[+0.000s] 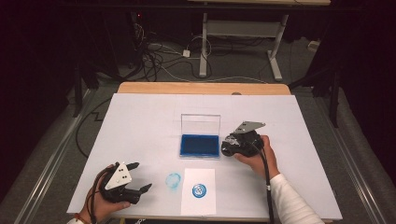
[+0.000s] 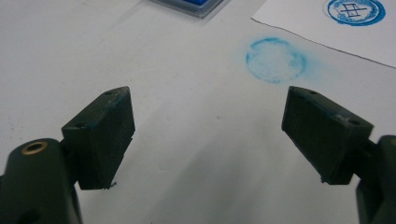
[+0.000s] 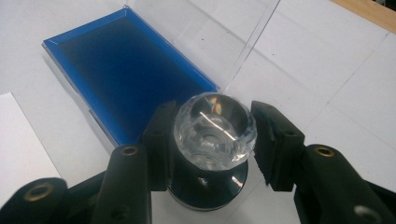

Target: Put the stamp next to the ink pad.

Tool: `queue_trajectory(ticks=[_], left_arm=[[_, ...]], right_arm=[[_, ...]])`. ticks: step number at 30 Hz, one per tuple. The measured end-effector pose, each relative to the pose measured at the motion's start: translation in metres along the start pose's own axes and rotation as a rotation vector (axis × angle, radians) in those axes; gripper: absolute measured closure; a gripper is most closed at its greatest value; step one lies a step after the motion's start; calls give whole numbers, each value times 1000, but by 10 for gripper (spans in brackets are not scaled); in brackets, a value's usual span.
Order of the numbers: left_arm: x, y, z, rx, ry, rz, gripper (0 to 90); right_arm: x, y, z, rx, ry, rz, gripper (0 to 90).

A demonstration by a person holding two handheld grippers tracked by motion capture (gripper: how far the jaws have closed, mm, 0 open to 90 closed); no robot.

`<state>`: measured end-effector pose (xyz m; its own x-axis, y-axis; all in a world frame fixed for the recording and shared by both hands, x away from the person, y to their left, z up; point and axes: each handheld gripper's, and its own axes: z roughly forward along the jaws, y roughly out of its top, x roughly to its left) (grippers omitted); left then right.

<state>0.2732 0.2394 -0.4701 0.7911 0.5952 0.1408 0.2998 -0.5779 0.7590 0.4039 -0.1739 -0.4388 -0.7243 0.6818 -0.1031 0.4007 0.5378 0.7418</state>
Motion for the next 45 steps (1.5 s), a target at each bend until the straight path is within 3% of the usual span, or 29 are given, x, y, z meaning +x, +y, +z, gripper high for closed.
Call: queue_trajectory(ticks=[16,28,32,45], left_arm=[[0,0,1,7,0,6,167],[-1,0,2,16,1,12,167],[-1,0,2,18,0,12,167],[-1,0,2,19,-1,10,166]], right_arm=[[1,3,-6,-28,-26,-8,457],[2,6,-12,-69,-52,-15,346],[4,8,-14,-85,-71,-18,273],[9,11,-16,-110,-79,-29,202]])
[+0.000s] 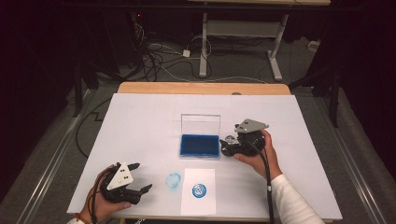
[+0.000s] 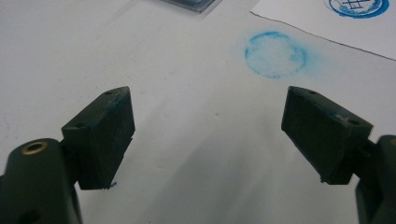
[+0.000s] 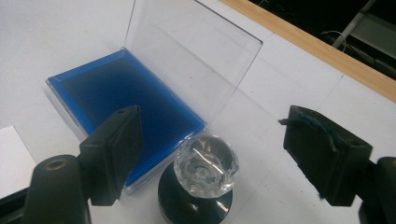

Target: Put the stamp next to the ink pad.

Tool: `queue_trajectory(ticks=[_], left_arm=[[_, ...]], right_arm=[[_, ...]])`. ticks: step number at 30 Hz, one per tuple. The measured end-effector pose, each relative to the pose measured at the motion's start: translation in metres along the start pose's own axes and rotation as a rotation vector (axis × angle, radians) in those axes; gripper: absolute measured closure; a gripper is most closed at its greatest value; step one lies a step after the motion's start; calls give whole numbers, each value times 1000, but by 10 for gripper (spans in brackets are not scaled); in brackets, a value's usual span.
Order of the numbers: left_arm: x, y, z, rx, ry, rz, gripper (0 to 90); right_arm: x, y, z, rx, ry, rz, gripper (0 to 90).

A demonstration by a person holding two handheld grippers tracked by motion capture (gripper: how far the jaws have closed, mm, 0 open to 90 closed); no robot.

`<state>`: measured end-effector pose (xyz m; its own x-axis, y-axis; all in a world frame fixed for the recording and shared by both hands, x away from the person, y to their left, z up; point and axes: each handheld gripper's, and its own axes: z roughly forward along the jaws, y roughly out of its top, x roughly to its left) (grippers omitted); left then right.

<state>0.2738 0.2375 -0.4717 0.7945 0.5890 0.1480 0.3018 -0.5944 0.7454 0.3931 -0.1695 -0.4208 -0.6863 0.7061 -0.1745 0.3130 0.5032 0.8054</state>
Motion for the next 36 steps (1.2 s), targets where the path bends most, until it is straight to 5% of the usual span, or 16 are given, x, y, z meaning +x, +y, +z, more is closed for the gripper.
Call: queue_trajectory(ticks=[19,36], left_arm=[[0,0,1,3,-1,-4,165],[0,0,1,0,-1,-8,166]], right_arm=[[9,6,-20,-105,-35,-17,195],[18,10,-40,-140,-46,-56,199]])
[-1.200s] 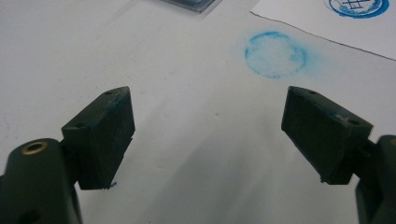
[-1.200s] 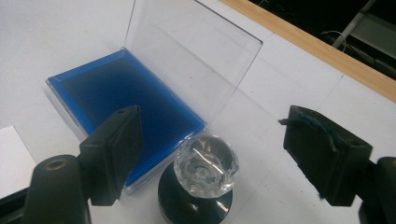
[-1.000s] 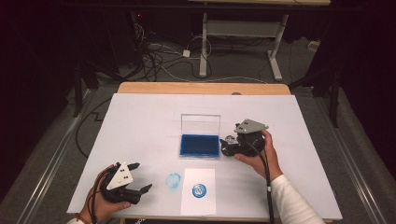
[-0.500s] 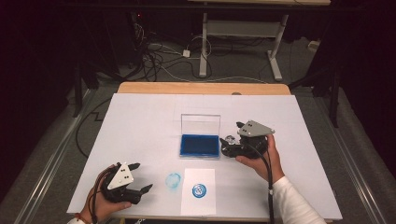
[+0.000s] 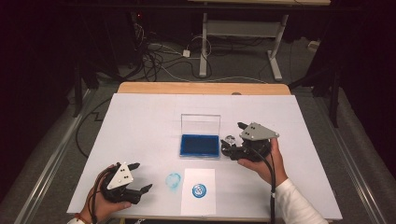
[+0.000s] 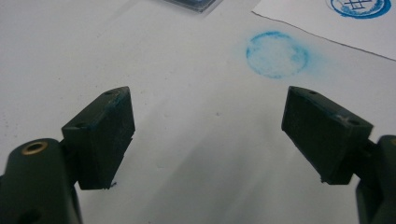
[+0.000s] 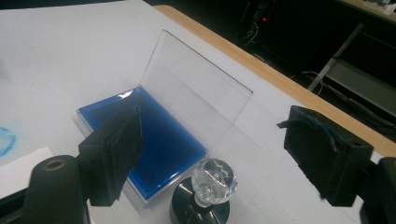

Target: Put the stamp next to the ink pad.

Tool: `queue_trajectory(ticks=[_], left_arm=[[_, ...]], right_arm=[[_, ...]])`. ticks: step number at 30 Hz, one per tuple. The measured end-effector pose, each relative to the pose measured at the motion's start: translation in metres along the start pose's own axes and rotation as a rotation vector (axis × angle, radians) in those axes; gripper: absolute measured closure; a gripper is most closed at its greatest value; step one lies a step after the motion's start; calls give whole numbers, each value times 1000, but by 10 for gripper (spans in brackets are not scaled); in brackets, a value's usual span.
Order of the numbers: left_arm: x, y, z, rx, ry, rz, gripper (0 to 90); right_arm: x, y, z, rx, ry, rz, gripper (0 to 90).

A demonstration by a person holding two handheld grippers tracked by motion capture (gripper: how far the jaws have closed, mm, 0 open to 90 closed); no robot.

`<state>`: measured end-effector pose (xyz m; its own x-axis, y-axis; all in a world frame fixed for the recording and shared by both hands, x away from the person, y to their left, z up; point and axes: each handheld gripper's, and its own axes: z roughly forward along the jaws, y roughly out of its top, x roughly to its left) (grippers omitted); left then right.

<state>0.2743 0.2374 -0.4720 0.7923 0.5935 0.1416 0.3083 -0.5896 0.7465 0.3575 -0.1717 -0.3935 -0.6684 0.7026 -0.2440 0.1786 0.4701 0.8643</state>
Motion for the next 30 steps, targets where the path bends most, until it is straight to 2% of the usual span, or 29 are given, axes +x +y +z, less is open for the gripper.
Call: queue_trajectory(ticks=[15,30], left_arm=[[0,0,0,2,2,5,166],[-1,0,0,9,3,15,166]], right_arm=[[7,1,-21,-25,14,-27,199],[16,-2,-30,-32,13,-64,199]])
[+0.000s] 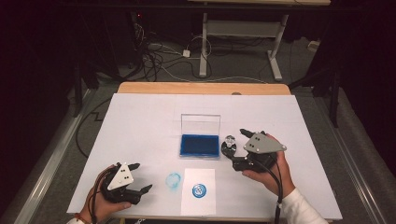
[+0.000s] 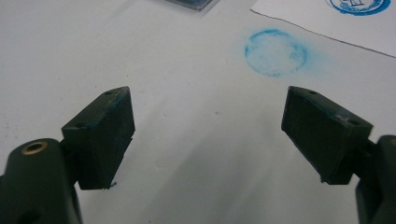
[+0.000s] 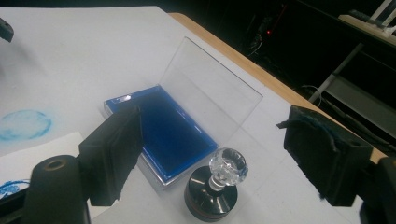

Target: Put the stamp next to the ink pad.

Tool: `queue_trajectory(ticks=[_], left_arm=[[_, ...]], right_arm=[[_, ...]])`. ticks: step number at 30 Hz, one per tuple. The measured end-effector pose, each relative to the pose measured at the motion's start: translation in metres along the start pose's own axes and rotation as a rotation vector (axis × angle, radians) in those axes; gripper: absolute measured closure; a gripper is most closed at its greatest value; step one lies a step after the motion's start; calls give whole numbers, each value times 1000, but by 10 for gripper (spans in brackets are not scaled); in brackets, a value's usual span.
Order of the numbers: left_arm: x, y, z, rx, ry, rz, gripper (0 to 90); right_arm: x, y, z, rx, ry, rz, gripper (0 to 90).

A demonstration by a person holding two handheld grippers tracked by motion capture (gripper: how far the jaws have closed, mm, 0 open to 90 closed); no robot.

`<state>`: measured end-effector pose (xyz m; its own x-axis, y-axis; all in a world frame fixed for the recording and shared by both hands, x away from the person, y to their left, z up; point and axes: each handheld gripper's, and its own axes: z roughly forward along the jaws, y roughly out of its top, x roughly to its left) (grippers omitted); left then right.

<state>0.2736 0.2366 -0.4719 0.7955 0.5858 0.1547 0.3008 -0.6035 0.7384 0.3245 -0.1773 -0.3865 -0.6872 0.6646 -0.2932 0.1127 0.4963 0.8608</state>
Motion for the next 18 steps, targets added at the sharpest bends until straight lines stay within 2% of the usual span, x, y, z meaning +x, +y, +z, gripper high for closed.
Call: queue_trajectory(ticks=[18], left_arm=[[0,0,1,4,-3,2,167]], right_arm=[[1,-9,-16,-8,-7,-12,199]])
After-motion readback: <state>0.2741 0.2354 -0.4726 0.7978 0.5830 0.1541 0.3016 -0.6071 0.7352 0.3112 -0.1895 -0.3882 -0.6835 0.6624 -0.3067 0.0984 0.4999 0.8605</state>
